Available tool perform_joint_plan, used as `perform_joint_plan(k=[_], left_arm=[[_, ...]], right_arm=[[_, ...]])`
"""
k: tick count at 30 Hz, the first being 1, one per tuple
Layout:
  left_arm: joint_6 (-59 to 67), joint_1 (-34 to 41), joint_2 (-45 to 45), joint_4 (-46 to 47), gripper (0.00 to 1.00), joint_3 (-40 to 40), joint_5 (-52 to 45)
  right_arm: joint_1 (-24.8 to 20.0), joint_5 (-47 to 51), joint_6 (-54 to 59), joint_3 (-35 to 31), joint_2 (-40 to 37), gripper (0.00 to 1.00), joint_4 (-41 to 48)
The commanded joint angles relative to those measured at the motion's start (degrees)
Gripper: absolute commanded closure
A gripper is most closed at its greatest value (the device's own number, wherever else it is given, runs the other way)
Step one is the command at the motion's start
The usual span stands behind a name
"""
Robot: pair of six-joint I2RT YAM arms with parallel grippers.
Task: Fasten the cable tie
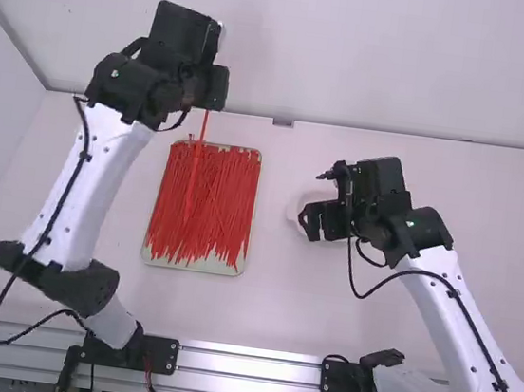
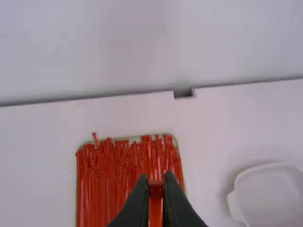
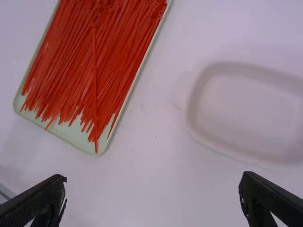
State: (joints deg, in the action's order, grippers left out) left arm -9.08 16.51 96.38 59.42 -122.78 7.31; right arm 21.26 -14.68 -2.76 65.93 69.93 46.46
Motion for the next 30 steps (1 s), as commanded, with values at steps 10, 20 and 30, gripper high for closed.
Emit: perform_joint_plan(k=[10,20,30], left_arm=[[-0.55,1.49,-17.31,-7.69,0.98,18.08,3.96],[-4.39,1.49,-33.66,-24.04,0.98,43.06,4.09],[-7.72,1.49,-40.17,-37.57,0.98,58.66,-6.16]], right_arm=[[0.07,-0.79,0.24,1.51,-1.05,0.02,-1.49],[1.14,-5.51,0.76,1.51,-1.05,0.02,-3.08],[5.2,-8.87,1.29,1.51,-1.05,0.02,-6.99]])
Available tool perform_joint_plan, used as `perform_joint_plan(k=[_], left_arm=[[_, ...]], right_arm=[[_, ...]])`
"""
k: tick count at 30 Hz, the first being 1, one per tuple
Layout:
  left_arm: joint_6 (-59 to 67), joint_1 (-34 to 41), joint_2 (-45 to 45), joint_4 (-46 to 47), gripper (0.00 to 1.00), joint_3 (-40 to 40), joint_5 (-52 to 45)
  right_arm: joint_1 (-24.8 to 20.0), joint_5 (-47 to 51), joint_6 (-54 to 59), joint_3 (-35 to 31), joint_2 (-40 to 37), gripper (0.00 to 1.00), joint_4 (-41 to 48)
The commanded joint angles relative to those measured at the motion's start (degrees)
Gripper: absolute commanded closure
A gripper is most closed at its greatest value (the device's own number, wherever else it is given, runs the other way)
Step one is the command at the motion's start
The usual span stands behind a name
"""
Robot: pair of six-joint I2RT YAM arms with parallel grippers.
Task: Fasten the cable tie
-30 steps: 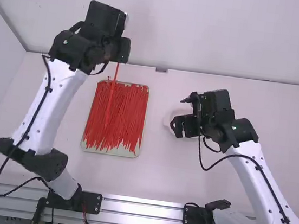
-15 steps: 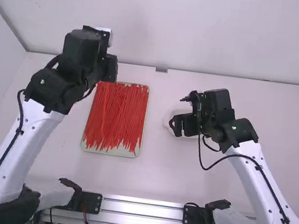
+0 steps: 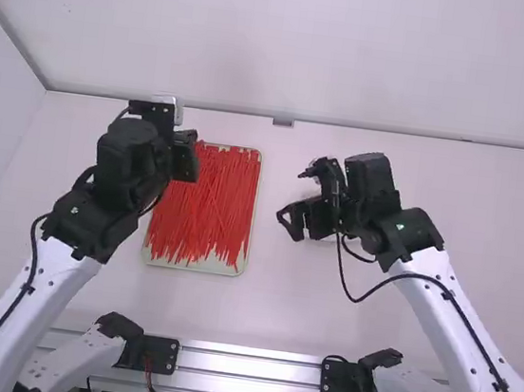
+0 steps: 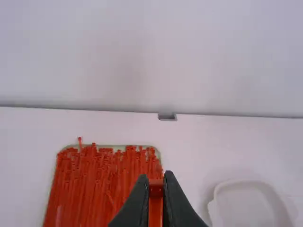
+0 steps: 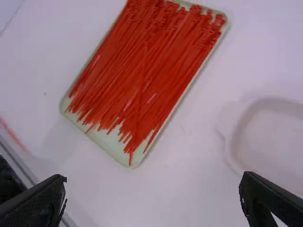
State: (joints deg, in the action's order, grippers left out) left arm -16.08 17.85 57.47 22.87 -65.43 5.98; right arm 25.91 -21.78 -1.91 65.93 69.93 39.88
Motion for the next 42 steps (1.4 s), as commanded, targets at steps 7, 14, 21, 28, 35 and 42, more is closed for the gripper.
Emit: perform_joint_plan(k=[7,14,21,28,35,42], left_arm=[[-5.44,0.17,-0.02,-8.52,0.98,6.36,-12.37],[-10.01,0.15,2.14,-15.19,0.98,8.37,-21.42],[-14.45,0.24,3.26,-22.08,0.98,8.5,-28.0],[-17.22,3.08,4.44,-28.81,0.98,8.5,-27.8],[-18.01,4.83,6.93,-33.97,0.98,8.46,-27.5],[-17.4,4.96,7.19,-34.14,0.98,8.44,-27.36]], right_arm=[[2.29,-3.87,-0.74,1.51,-1.05,0.02,-4.35],[3.41,-3.93,-3.72,1.51,-1.05,0.02,-9.99],[3.43,-4.11,-6.38,1.51,-1.05,0.02,-15.3],[3.61,-4.26,-7.28,1.51,-1.03,0.1,-18.56],[6.03,-3.67,-6.84,1.51,-1.03,0.28,-20.02],[4.79,-3.93,-7.17,1.51,-1.05,0.56,-19.71]])
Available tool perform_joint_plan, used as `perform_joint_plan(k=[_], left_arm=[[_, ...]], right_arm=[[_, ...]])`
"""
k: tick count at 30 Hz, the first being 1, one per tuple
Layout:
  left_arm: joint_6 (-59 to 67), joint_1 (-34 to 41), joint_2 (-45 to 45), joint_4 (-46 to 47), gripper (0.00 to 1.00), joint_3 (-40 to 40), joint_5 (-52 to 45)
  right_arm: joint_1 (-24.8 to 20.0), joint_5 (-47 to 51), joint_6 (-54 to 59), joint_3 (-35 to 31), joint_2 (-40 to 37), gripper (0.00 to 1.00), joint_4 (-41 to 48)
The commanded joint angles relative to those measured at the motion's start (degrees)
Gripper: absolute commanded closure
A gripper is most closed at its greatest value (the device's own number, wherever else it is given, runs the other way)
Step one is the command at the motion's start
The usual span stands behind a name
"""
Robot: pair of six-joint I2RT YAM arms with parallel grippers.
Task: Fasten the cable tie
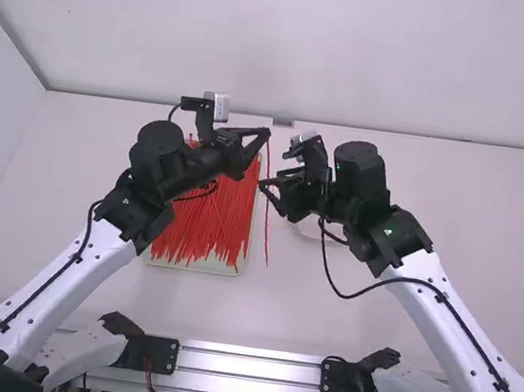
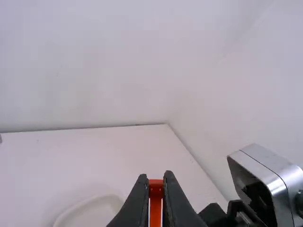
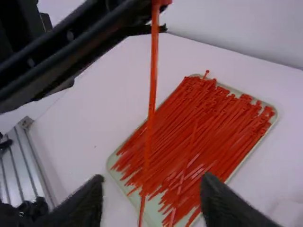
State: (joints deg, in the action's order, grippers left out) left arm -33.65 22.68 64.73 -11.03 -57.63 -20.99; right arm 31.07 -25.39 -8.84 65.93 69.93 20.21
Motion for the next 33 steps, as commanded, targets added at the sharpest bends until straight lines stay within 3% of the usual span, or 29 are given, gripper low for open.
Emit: perform_joint_plan(k=[1,3,10,12,13,23,27,30,33], left_arm=[[0.39,0.15,-0.07,-0.48,0.98,0.63,-0.42],[-0.15,0.15,-0.07,-0.94,0.98,0.66,-0.46],[-1.55,0.17,-0.07,-1.86,0.98,0.66,-0.68],[-1.79,0.17,-0.04,-1.86,0.98,0.66,-0.66],[-2.05,0.17,0.0,-1.86,0.98,0.63,-0.63],[-1.99,0.22,0.09,-1.92,0.95,0.63,-0.61],[-1.33,-0.42,0.09,-2.21,0.73,0.33,-0.63],[-1.49,-0.98,0.07,-3.69,0.47,0.26,-2.25],[-1.27,-0.68,0.07,-4.48,0.29,0.26,-2.56]], right_arm=[[-0.83,-0.59,-0.35,1.51,-1.03,0.66,-0.07],[-1.11,-1.01,-0.37,1.51,-1.05,0.73,-0.09],[-0.9,-1.84,-0.15,1.51,-1.03,0.78,-0.22],[-0.48,-1.81,-0.02,1.51,-1.03,0.88,-0.35],[-0.17,-1.57,0.13,1.51,-1.03,0.99,-0.33],[-0.02,-1.66,0.81,1.51,-1.05,1.0,-0.37],[-0.24,-1.66,1.81,1.51,-1.05,1.0,-0.33],[-2.08,-2.8,1.84,1.51,-1.05,1.0,-0.11],[-4.48,-7.37,3.78,1.51,-1.16,1.0,-0.07]])
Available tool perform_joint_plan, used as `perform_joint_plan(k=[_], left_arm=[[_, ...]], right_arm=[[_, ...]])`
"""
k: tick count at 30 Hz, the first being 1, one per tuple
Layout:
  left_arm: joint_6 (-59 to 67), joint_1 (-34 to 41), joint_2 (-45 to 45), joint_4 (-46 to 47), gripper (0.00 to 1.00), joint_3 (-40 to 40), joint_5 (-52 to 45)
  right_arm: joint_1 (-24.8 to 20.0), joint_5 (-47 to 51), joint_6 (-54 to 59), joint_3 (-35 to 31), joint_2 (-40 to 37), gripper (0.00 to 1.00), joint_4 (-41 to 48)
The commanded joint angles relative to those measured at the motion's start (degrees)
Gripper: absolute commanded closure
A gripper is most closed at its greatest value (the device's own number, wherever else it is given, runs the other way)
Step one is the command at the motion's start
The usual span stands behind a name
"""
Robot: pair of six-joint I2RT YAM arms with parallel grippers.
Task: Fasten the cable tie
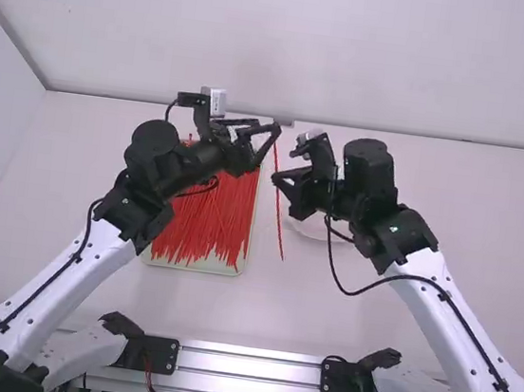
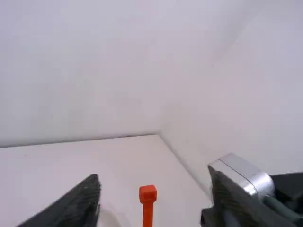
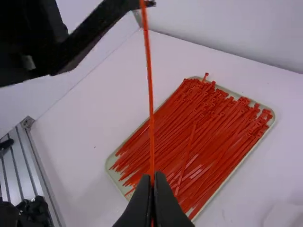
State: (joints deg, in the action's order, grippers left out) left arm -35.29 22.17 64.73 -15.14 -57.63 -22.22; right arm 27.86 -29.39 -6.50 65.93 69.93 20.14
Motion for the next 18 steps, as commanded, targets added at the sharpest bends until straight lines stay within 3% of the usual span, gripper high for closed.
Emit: perform_joint_plan(k=[1,2,4,7,14,17,18], left_arm=[[0.68,-0.15,0.07,-0.37,0.22,0.26,-1.33],[1.4,-0.15,0.04,-0.35,0.19,0.26,-1.44],[6.36,-0.15,-0.04,-0.72,0.01,0.26,-3.61],[11.32,-1.11,-0.13,-2.82,0.01,0.26,-8.5],[8.11,-9.88,-0.13,-8.39,0.01,0.26,-20.48],[3.72,-16.04,1.25,-18.32,0.01,0.26,-33.35],[3.72,-16.04,1.25,-18.32,0.01,0.26,-33.35]], right_arm=[[-2.93,-7.1,3.34,1.51,-1.16,1.0,-0.02],[-3.61,-8.57,4.28,1.51,-1.16,1.0,0.0],[-6.43,-13.73,7.63,1.51,-1.16,1.0,0.2],[-10.58,-18.82,10.84,1.51,-1.16,1.0,0.2],[-18.86,-30.99,16.02,1.51,-1.14,1.0,-2.25],[-22.08,-37.13,16.02,1.51,-1.14,1.0,-6.08],[-22.08,-37.13,16.02,1.51,-1.14,1.0,-6.08]])
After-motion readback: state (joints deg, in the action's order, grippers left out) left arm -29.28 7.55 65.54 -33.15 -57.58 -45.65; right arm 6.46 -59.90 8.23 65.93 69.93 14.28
